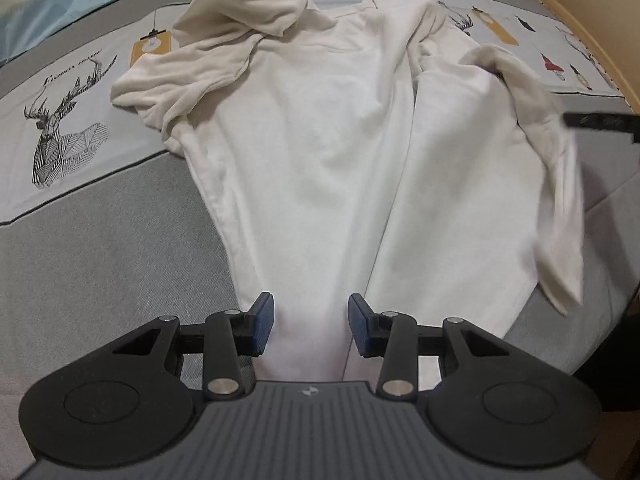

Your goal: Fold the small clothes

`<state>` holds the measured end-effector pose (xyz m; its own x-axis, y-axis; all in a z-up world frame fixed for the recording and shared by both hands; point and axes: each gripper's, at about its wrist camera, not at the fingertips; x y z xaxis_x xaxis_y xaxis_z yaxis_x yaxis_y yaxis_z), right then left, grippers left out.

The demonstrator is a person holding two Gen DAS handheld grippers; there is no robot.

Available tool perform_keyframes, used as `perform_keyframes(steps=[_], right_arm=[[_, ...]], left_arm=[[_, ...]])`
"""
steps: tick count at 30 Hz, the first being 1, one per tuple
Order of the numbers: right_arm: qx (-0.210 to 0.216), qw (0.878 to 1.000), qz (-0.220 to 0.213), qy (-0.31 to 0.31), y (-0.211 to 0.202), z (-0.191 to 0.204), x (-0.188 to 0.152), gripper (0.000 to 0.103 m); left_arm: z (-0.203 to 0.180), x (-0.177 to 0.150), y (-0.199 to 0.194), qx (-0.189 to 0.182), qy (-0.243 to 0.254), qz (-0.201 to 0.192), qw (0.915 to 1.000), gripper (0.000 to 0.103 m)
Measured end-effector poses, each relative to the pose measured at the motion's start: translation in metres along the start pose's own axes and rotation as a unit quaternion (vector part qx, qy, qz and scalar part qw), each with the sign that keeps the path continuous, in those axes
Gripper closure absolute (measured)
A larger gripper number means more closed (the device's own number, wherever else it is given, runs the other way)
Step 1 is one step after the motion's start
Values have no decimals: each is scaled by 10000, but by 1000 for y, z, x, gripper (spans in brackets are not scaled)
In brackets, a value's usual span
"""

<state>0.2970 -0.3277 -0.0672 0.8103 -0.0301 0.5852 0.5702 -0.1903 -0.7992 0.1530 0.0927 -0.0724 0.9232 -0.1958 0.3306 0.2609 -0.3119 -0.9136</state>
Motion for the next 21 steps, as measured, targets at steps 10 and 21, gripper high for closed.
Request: perform_keyframes(steps=[10,21], right_arm=[[-1908,9676,-930,1368,-13,-98,25,80],[1038,9763,747,-1748,21,53,-40,69]], left_arm=[[11,2,-1,44,-198,-9,9998,58],[42,-7,-8,169,-850,21,9962,58]])
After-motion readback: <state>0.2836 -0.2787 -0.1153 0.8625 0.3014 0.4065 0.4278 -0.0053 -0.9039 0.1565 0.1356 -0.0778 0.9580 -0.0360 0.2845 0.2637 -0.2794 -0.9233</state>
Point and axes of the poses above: each gripper's, at about its wrist camera, not at the fingertips, and y roughly the way its jaws point, z to its left, x to its top, and after that the axes turned 14 degrees about -x, right-handed
